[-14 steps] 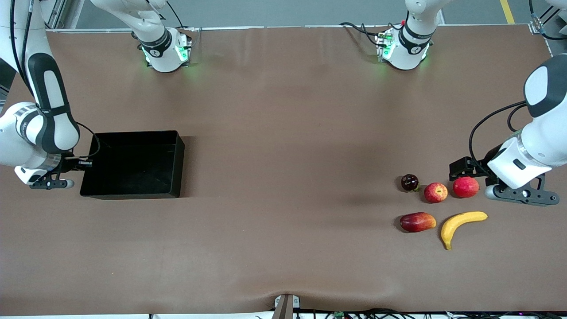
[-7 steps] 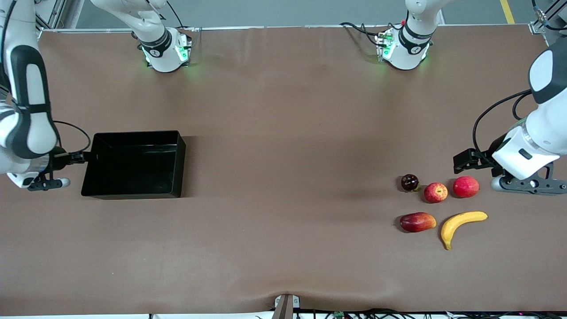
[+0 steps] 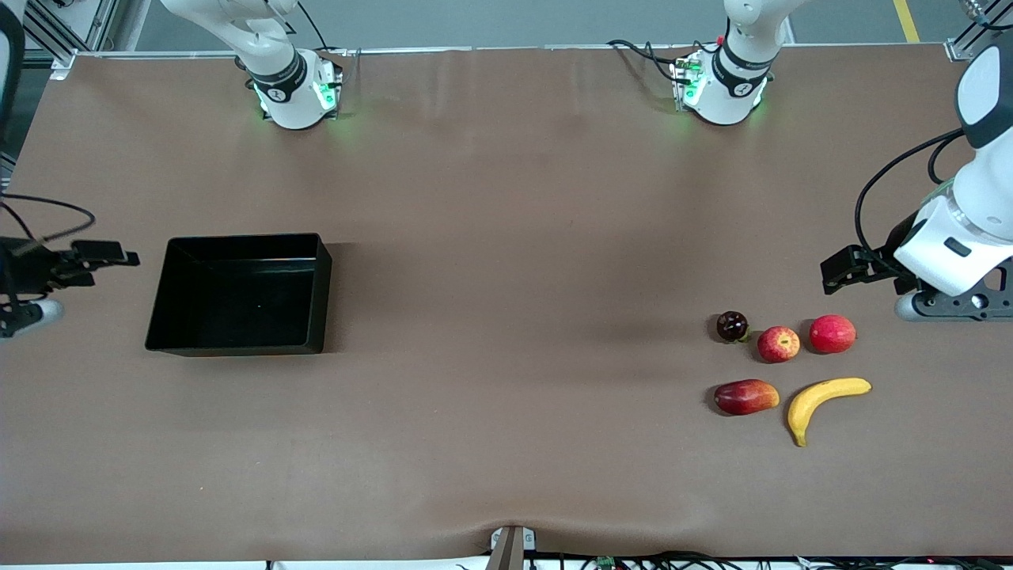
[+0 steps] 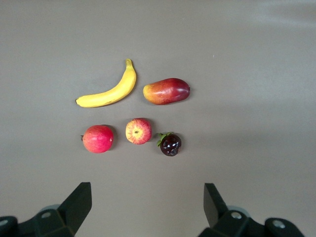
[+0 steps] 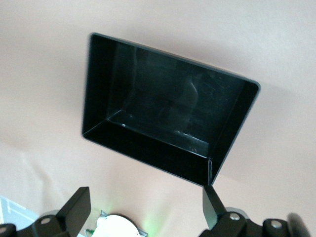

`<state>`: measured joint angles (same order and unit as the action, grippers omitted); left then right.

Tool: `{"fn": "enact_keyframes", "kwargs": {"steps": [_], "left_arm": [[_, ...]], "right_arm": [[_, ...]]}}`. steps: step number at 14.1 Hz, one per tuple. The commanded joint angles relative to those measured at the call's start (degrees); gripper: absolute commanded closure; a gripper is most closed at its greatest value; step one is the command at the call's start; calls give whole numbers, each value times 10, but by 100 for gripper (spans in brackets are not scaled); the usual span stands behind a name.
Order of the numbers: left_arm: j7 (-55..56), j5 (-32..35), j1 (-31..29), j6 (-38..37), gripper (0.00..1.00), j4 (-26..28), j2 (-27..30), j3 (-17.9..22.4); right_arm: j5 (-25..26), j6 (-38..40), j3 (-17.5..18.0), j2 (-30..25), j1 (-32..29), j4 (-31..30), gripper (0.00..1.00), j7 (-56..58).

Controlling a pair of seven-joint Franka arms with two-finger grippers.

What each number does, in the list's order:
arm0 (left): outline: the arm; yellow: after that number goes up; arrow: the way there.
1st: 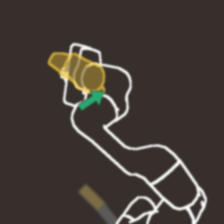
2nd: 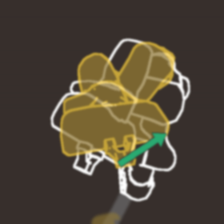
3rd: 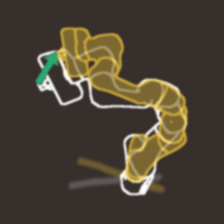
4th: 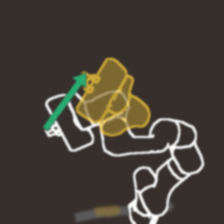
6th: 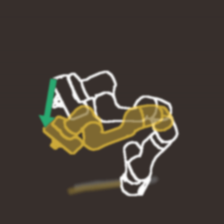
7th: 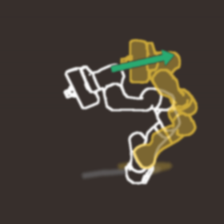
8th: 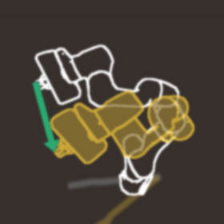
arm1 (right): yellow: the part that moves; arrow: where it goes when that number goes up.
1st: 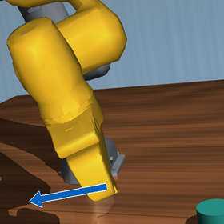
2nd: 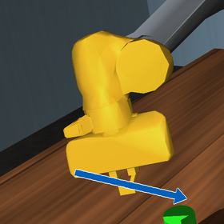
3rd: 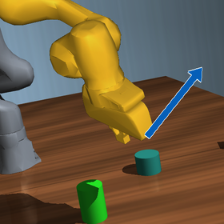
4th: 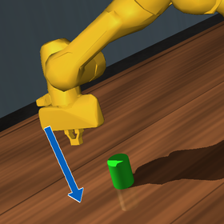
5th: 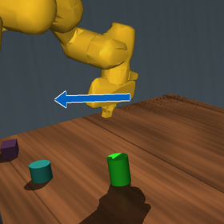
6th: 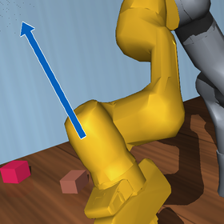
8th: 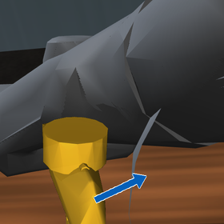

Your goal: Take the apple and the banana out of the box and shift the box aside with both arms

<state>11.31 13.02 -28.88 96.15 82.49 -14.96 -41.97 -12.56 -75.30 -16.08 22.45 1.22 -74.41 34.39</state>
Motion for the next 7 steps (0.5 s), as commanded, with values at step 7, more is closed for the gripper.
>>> {"fn": "enact_keyframes", "kwargs": {"steps": [7], "left_arm": [[-18, -28, 113, -60, 0, 9, 91, 132]], "right_arm": [[-3, 58, 46, -101, 11, 86, 0, -23]]}}
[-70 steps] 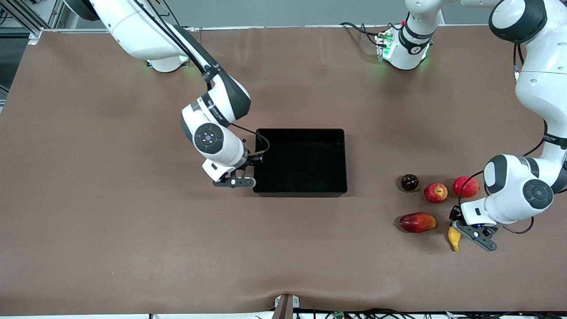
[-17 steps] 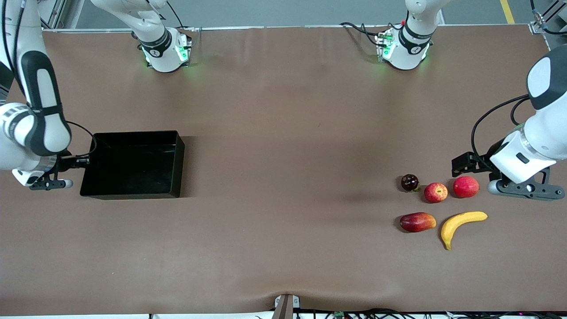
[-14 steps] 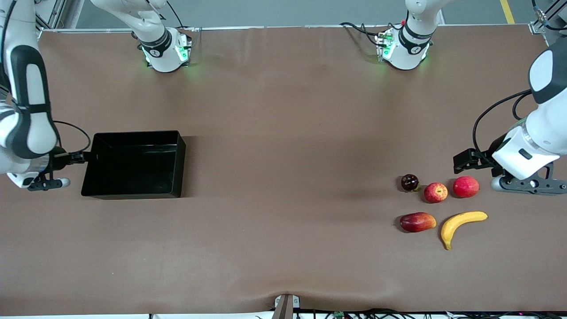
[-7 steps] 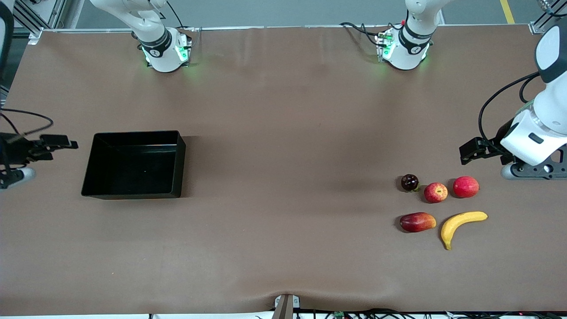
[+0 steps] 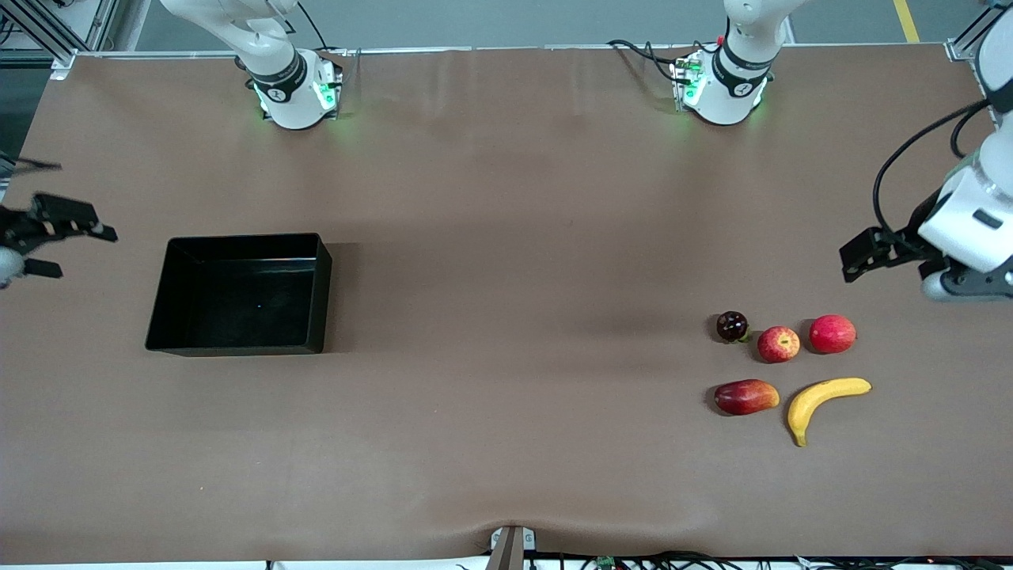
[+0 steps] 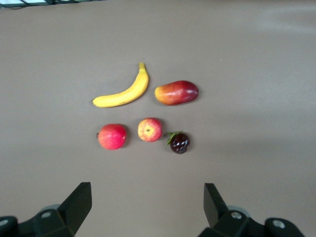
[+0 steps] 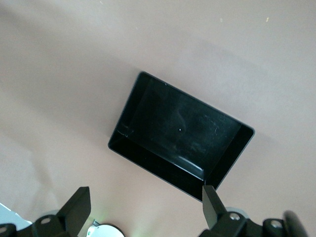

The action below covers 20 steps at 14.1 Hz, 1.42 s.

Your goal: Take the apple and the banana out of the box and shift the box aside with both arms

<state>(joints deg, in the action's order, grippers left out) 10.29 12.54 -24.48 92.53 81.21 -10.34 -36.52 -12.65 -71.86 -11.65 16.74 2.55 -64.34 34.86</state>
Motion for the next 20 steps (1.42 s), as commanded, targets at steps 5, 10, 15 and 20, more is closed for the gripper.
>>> {"fn": "enact_keyframes", "kwargs": {"steps": [5, 10, 15, 20], "left_arm": [[-10, -112, 209, -21, 0, 89, 114, 247], [-18, -112, 279, 1, 0, 170, 183, 313], [-56, -112, 288, -10, 0, 176, 200, 336], [-61, -107, 290, -11, 0, 169, 195, 337]], "right_arm": [[56, 65, 5, -116, 4, -74, 0, -248], [103, 54, 69, -166, -5, -119, 0, -394], [116, -40, 75, -232, -18, -230, 0, -394], [109, -52, 74, -214, -32, -217, 0, -311]]}}
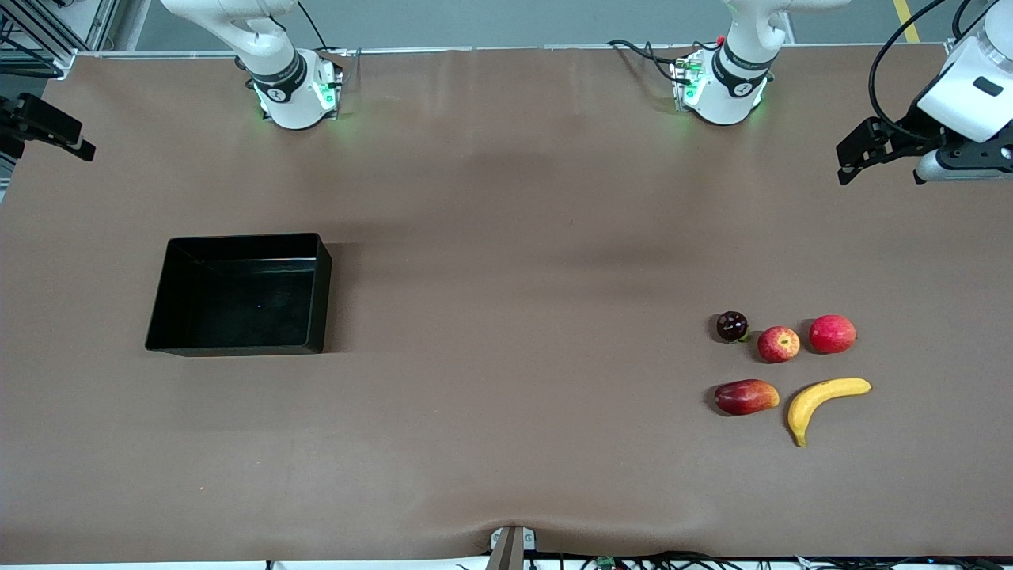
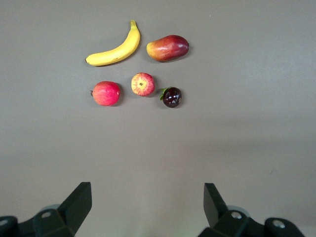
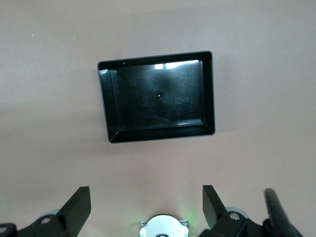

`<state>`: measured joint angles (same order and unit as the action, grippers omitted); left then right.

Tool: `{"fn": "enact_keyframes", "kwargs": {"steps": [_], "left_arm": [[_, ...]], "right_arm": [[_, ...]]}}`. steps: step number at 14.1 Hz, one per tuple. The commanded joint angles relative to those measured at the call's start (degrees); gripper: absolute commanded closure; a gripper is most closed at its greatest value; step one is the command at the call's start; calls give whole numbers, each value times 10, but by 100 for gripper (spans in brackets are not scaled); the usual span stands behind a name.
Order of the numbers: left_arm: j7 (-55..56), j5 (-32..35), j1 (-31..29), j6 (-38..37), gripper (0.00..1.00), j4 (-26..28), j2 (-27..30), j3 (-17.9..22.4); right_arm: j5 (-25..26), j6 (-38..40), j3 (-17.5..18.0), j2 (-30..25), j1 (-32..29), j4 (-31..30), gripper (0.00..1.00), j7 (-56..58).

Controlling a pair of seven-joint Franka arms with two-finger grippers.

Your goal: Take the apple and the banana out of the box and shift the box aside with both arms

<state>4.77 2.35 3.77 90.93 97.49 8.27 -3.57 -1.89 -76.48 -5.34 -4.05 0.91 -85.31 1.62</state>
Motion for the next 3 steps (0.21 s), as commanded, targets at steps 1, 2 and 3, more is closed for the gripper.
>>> {"fn": "enact_keyframes", "kwargs": {"steps": [1, 2, 3], "left_arm": [[-6, -5, 6, 5, 0, 2, 8, 8], [-6, -5, 6, 5, 0, 2, 9, 8], [-6, -4, 6, 5, 0, 2, 10, 8]], "right_arm": [[1, -5, 11, -6, -14, -7, 0, 22], [1, -4, 11, -6, -13, -7, 0, 22], [1, -2, 11, -6, -13, -7, 0, 22]]}}
